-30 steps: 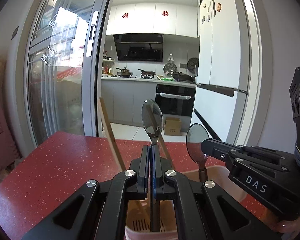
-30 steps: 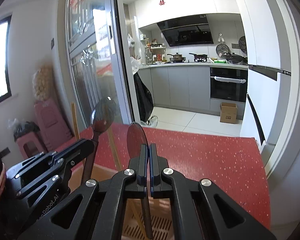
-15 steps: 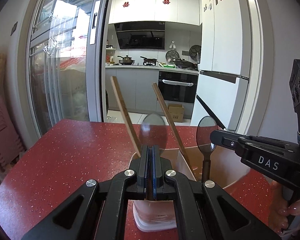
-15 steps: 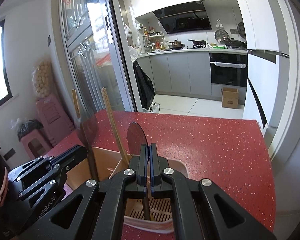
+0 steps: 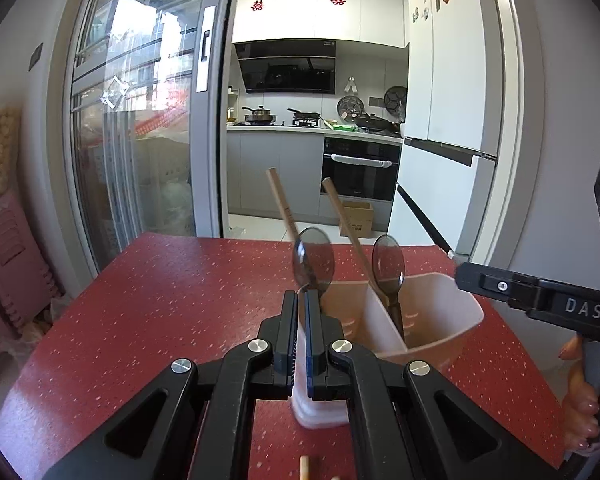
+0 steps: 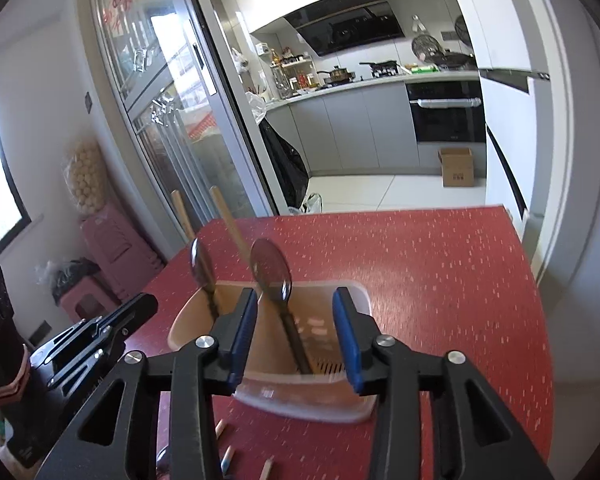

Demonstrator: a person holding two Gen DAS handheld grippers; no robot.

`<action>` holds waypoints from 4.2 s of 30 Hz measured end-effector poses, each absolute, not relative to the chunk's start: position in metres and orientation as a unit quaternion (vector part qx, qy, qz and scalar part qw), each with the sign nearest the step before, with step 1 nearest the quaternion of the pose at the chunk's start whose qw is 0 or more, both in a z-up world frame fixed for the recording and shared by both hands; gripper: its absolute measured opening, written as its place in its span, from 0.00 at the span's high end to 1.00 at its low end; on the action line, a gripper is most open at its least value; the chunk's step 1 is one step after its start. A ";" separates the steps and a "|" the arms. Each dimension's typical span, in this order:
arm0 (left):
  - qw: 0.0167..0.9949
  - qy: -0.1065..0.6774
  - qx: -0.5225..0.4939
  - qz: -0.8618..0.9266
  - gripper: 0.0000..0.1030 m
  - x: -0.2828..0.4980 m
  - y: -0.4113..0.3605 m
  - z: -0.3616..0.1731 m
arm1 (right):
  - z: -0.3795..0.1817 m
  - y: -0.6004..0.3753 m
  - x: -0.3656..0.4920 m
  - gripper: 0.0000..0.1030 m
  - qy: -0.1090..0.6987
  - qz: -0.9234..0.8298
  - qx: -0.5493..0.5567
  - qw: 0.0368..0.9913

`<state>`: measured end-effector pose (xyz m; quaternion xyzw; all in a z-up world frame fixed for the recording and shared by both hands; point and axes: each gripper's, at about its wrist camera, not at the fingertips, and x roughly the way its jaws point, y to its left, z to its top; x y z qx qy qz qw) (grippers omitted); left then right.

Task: Organize utensils
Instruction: 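Open both tools to release the spoons in the holder, then move both tools back over the remaining utensils, then close the right tool on the dark brown spoon's handle, then close the left tool on another dark brown spoon's handle while the right holds its spoon, then lift both dark brown spoons and lower them handle-first into the pink holder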

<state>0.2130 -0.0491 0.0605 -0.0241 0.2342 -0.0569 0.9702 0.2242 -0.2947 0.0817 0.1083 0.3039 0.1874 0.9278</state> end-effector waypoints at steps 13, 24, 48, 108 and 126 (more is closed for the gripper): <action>0.943 0.328 -0.052 -0.036 0.69 0.145 0.004 0.027 | 0.028 -0.297 0.146 0.42 0.413 0.155 0.144 0.886; 0.911 0.405 -0.069 -0.040 0.00 0.099 0.028 -0.016 | -0.015 -0.296 0.092 0.33 0.475 0.133 0.166 0.854; 0.881 0.472 0.025 -0.029 0.00 0.144 0.009 -0.097 | -0.040 -0.263 0.054 0.40 0.549 0.078 0.080 0.828; 0.792 0.564 0.175 -0.153 0.60 0.202 -0.100 -0.085 | -0.040 -0.256 0.073 0.88 0.595 0.135 0.005 0.792; 0.883 0.453 0.036 -0.117 0.60 0.133 -0.039 -0.022 | 0.014 -0.314 0.063 0.88 0.508 0.175 0.107 0.837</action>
